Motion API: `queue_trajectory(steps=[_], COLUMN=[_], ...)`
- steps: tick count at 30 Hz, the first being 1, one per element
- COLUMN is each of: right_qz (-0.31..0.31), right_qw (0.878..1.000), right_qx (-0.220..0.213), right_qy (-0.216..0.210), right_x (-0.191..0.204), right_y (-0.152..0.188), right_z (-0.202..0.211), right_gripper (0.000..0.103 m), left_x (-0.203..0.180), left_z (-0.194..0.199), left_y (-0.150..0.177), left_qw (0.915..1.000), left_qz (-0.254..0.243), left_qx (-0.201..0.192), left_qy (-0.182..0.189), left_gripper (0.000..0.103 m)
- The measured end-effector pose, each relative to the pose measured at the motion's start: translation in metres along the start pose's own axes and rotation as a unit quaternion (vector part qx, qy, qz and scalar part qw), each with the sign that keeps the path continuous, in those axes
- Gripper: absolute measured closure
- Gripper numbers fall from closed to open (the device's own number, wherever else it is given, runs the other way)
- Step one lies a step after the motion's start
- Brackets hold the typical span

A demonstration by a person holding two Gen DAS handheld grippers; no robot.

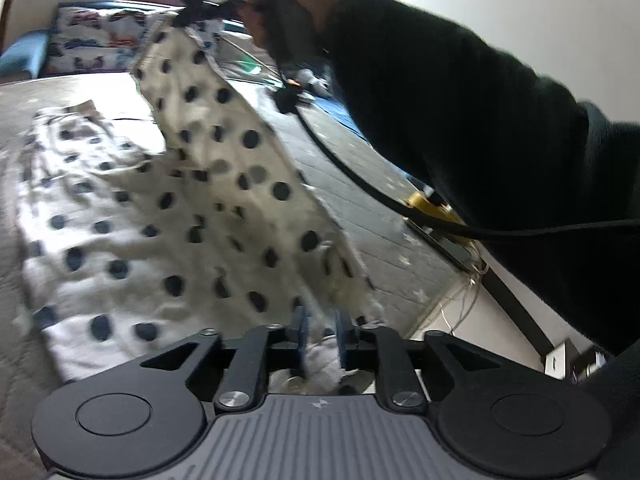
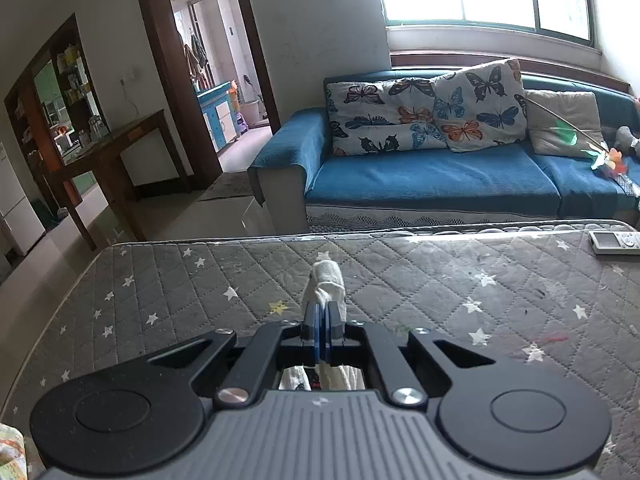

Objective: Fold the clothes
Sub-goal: 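Lift the pants with both grippers, raising the waistband above the hem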

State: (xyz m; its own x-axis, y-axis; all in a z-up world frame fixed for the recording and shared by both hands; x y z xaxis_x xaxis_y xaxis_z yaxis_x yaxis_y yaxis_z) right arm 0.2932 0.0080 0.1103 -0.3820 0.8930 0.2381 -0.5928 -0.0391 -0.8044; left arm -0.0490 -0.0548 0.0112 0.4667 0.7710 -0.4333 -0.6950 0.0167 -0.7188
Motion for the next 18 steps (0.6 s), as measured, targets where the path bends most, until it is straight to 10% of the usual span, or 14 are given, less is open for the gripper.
queue_trajectory(steps=[18], right_qz=[0.013], right_qw=[1.000], right_qx=[0.003], right_qy=[-0.023], right_x=[-0.020], right_y=[0.007], right_z=[0.018], right_gripper=[0.101], left_x=[-0.061], left_z=[-0.107], left_y=[0.006], left_qw=[0.9938], left_qz=[-0.084], left_qx=[0.072], left_qy=[-0.015], left_gripper=[0.043])
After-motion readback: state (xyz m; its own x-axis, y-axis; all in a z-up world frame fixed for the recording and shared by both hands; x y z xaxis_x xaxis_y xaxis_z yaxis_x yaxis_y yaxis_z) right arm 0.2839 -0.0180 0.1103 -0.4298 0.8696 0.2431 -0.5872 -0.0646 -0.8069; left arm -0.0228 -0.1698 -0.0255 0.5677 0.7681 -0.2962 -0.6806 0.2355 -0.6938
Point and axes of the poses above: each gripper's, at about its wrist camera, not at the fingertips, and z roughly against the way its jaws point, x to its left, y to its underside, the point moved 6 cm from there along -z, roughly the way its jaws point, and after that the axes turned 4 degrees about -x, right-handed, at the moved point
